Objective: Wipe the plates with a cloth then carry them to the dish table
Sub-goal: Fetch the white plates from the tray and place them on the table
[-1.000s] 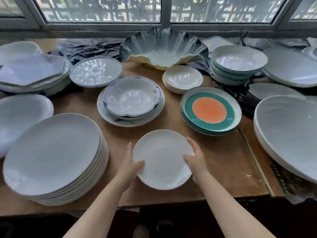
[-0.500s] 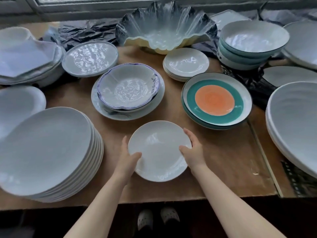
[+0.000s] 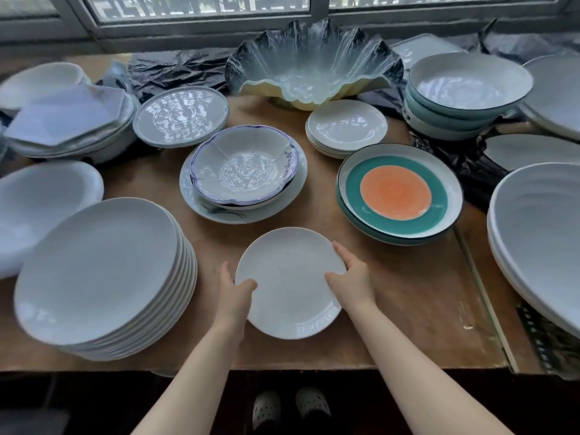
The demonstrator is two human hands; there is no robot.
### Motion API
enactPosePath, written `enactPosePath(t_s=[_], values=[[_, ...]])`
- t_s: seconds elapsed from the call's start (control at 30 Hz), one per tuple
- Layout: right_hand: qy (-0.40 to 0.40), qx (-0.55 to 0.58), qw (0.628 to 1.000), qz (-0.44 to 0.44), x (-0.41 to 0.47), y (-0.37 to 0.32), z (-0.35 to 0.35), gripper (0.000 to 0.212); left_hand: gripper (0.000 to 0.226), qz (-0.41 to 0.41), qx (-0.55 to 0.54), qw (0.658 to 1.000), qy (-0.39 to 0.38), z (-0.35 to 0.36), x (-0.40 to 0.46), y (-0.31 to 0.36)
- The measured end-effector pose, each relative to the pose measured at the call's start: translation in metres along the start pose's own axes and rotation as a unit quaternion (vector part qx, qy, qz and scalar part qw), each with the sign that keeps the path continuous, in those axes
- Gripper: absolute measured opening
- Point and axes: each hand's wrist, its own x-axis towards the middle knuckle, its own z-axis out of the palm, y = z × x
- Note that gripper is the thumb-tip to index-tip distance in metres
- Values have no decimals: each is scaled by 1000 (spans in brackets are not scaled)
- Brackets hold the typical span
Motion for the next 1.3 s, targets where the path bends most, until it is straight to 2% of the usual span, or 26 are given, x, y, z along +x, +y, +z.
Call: enactPosePath(t_s=[0.13,0.23,0.37,0.43,0.53,0.73,0.93,1.0,1.1,1.2,1.3], values=[[8,-141,987,-75,-3,-19,-3,52,65,48,16,998,23,-10,-5,24],[-26,-146,976,-160,-4,-55,-5,41,50,94,32,995,8,-22,-15,48],[-180,17,965,-188,-13,-116,-5,31,42,159,12,987,-23,-53,-39,81],[-248,92,944,-198,-21,-144,-2,32,42,181,-31,982,-42,-74,-57,94],[-342,127,903,-229,-37,-186,16,34,46,213,-53,976,-5,-114,-88,107],[-523,154,785,-294,-126,-273,92,30,57,269,-130,942,156,-207,-182,103],[-662,160,640,-356,-304,-322,145,32,51,328,-86,881,331,-288,-322,90],[-695,156,586,-387,-371,-327,147,33,49,341,-74,853,390,-309,-385,77],[-721,152,524,-427,-472,-329,141,34,46,354,-45,807,471,-332,-485,52],[-755,175,452,-441,-581,-319,125,35,46,356,1,759,545,-349,-589,26],[-790,206,381,-434,-688,-293,102,36,46,346,46,725,594,-360,-691,-5]])
